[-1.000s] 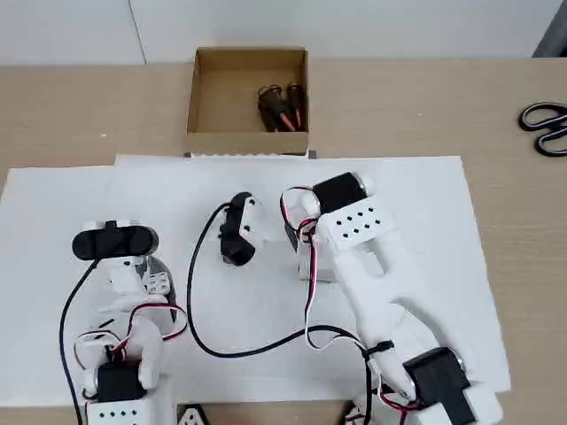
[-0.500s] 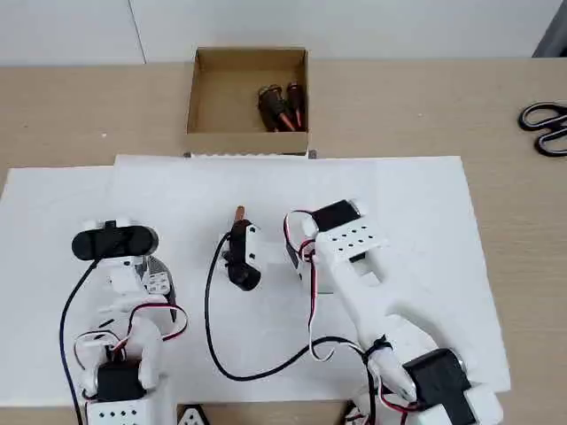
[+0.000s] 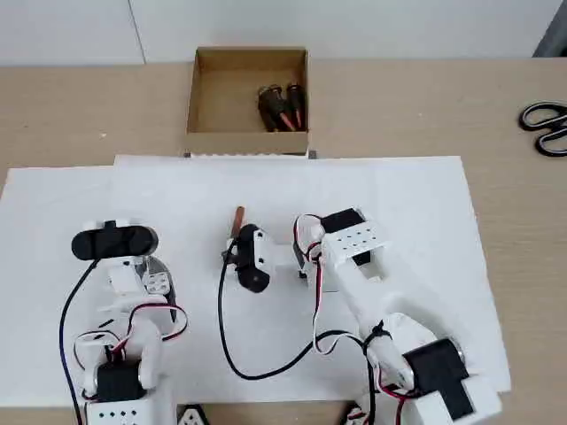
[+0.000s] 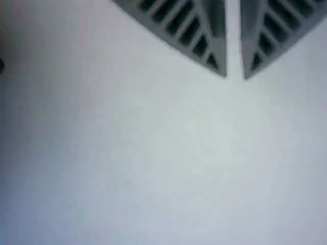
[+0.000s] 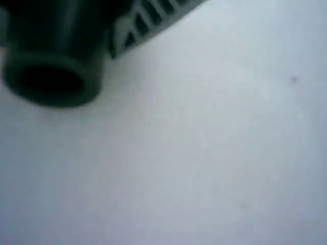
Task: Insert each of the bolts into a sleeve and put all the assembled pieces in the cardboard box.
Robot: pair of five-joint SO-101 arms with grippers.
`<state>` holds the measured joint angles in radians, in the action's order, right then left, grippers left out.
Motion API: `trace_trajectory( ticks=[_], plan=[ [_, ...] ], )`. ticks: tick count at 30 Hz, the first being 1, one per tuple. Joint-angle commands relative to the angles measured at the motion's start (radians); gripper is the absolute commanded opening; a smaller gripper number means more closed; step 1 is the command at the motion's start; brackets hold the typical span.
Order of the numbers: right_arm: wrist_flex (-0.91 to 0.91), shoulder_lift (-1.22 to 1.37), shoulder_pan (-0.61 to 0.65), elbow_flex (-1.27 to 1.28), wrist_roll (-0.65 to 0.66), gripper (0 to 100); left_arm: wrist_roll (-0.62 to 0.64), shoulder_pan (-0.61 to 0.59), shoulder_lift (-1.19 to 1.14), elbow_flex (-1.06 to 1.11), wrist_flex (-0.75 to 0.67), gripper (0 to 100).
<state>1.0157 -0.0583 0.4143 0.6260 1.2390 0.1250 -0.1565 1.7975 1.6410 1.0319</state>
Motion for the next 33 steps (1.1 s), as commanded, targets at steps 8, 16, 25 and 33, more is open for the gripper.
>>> trace_trajectory(
  ticks=[8, 16, 25, 33],
  plan=[
    [0.051, -0.07, -0.024, -0.11, -0.123, 0.7, -0.003, -0.003, 0.011, -0.004, -0.026, 1],
    [0.292, -0.125, -0.033, -0.37, -0.419, 0.4, -0.006, 0.02, 0.011, 0.001, -0.037, 1],
    [0.588, -0.127, -0.108, -0.634, -0.667, 0.4, -0.003, 0.161, 0.011, -0.005, -0.038, 1],
    [0.696, -0.151, -0.291, -0.655, -0.806, 0.4, -0.049, 0.253, 0.002, -0.205, -0.008, 1]
  ],
)
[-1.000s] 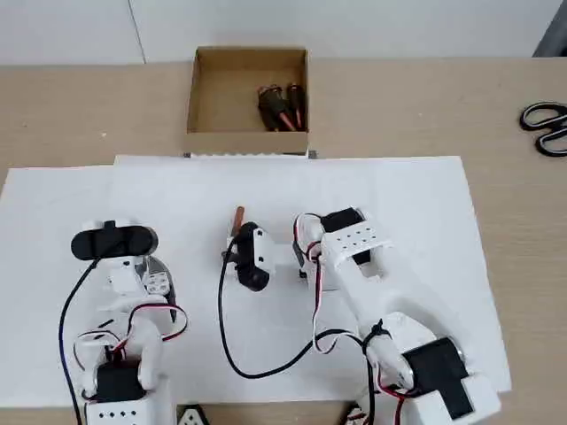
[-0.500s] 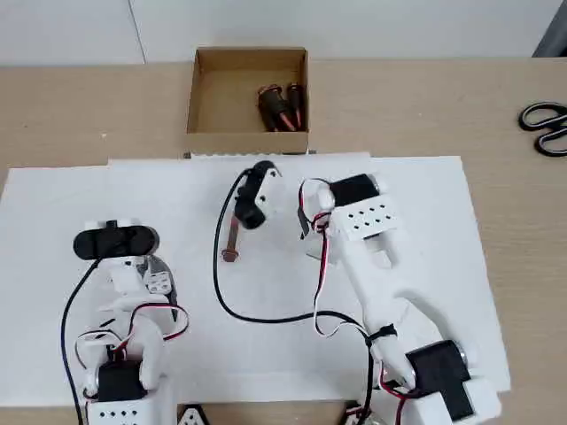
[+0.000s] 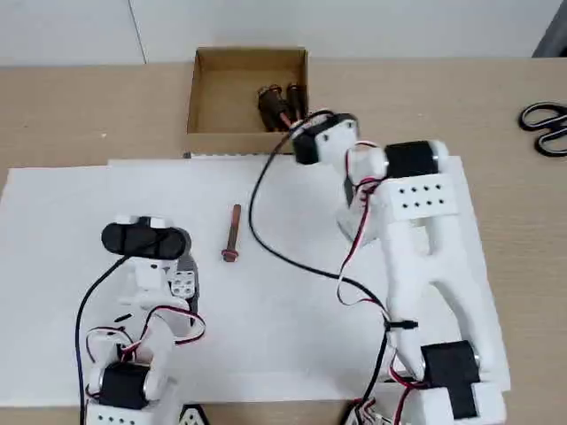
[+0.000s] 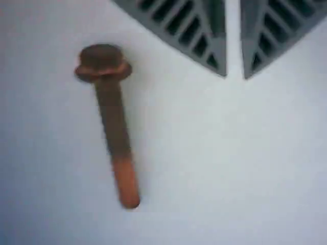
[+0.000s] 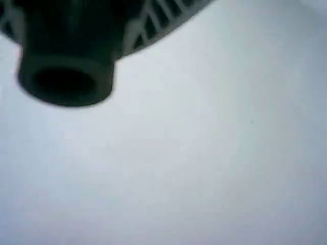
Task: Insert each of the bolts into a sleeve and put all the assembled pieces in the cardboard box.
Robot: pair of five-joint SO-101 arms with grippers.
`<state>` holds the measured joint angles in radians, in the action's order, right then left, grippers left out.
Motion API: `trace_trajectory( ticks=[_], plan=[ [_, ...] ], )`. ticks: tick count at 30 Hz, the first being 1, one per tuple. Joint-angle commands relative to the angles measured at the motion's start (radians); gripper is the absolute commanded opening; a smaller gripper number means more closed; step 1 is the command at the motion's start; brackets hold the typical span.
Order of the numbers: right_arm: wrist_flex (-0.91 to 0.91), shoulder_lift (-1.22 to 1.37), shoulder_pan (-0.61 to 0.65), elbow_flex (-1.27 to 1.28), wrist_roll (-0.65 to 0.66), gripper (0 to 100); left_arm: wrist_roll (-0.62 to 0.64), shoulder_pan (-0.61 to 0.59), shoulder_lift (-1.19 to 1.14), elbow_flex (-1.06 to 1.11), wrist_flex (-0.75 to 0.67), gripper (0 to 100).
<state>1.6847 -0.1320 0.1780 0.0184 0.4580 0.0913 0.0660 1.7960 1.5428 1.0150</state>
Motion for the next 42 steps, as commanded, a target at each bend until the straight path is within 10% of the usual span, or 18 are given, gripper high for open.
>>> trace_trajectory(
  ticks=[1, 21, 42],
  plan=[
    [0.028, -0.101, -0.073, -0.044, -0.025, 0.4, -0.015, 0.034, -0.005, -0.131, 0.02, 1],
    [0.022, -0.593, -0.217, 0.468, -0.063, 0.4, -0.025, 0.04, -1.189, -1.227, 0.376, 1],
    [0.018, -0.734, -0.406, 0.517, -0.066, 0.4, -0.023, 0.129, -1.915, -1.55, 0.58, 4]
  ],
)
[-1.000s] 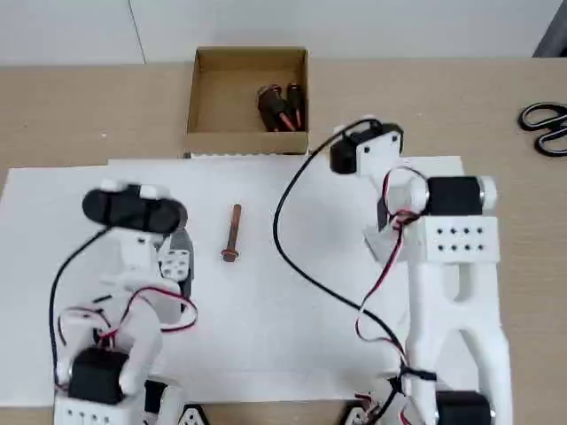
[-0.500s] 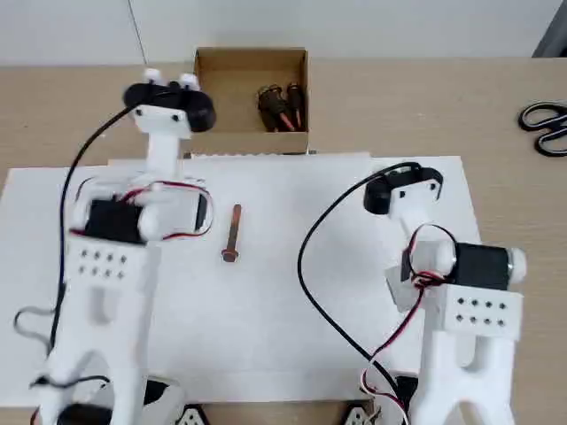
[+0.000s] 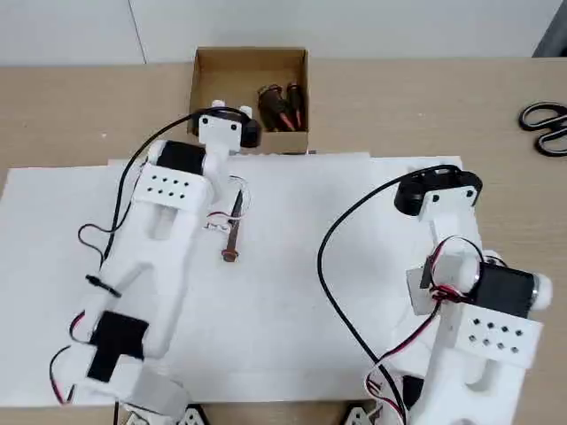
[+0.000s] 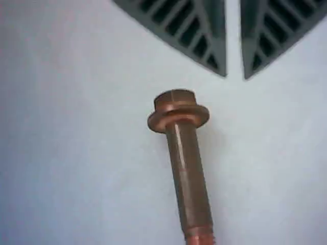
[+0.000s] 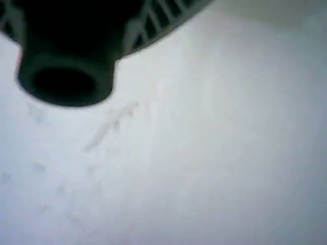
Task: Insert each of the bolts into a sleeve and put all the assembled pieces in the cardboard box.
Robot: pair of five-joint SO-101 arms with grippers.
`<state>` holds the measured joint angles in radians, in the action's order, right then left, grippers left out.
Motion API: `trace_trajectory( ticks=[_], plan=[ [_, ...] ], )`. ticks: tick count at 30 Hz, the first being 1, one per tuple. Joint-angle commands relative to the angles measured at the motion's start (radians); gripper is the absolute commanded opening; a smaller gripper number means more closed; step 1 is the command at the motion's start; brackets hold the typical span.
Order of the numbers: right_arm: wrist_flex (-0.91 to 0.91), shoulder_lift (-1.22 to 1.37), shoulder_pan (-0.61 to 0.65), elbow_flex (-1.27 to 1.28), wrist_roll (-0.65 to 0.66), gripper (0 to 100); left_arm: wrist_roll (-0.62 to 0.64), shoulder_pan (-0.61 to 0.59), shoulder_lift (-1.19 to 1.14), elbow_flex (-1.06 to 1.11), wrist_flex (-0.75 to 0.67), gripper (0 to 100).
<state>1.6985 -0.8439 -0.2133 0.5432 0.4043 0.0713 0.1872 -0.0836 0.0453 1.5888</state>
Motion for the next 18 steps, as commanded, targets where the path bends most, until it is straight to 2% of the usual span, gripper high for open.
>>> trace_trajectory(
  ticks=[1, 12, 18],
  plan=[
    [0.004, -0.022, -0.015, -0.008, -0.012, 0.4, -0.003, 0.008, -0.058, -0.056, 0.006, 6],
    [0.002, -0.022, -0.013, -0.008, -0.014, 0.4, -0.006, 0.008, -0.186, -0.062, -0.077, 8],
    [0.002, -0.022, -0.013, -0.008, -0.014, 0.4, -0.003, 0.009, -0.184, -0.147, -0.035, 12]
  ],
)
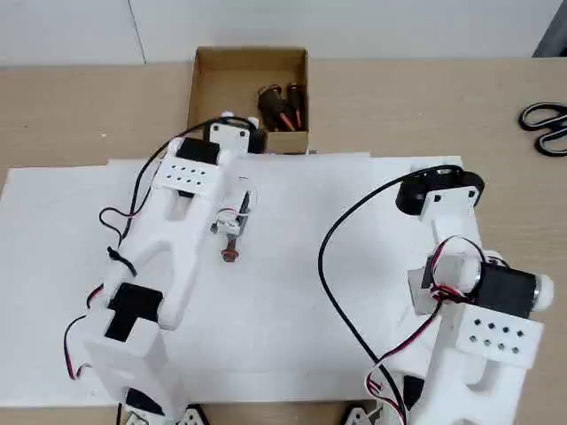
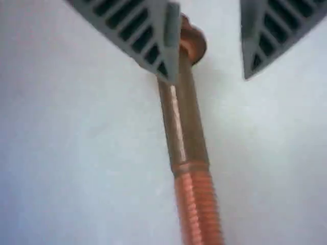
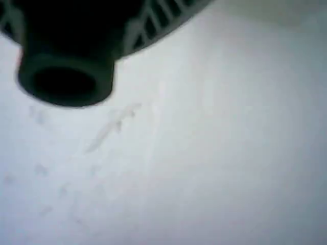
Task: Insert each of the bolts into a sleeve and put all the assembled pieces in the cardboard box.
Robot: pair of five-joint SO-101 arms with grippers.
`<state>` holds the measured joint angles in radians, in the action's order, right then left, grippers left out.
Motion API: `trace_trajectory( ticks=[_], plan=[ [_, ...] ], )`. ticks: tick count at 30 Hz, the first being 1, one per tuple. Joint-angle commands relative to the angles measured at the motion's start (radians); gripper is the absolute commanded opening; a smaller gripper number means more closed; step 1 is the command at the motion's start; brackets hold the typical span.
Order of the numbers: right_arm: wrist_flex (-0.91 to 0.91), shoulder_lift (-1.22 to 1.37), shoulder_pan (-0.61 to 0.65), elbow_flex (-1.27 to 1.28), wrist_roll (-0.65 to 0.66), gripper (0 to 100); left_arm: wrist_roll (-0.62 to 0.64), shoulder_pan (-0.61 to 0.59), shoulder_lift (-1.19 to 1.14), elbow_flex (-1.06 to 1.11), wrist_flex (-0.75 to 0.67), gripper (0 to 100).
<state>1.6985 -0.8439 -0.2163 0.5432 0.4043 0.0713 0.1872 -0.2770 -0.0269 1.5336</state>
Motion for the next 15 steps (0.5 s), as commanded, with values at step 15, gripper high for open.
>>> trace_trajectory(
  ticks=[15],
  plan=[
    [0.002, -0.021, -0.008, -0.006, -0.014, 0.4, -0.003, 0.038, -0.049, -0.12, 0.031, 13]
  ],
)
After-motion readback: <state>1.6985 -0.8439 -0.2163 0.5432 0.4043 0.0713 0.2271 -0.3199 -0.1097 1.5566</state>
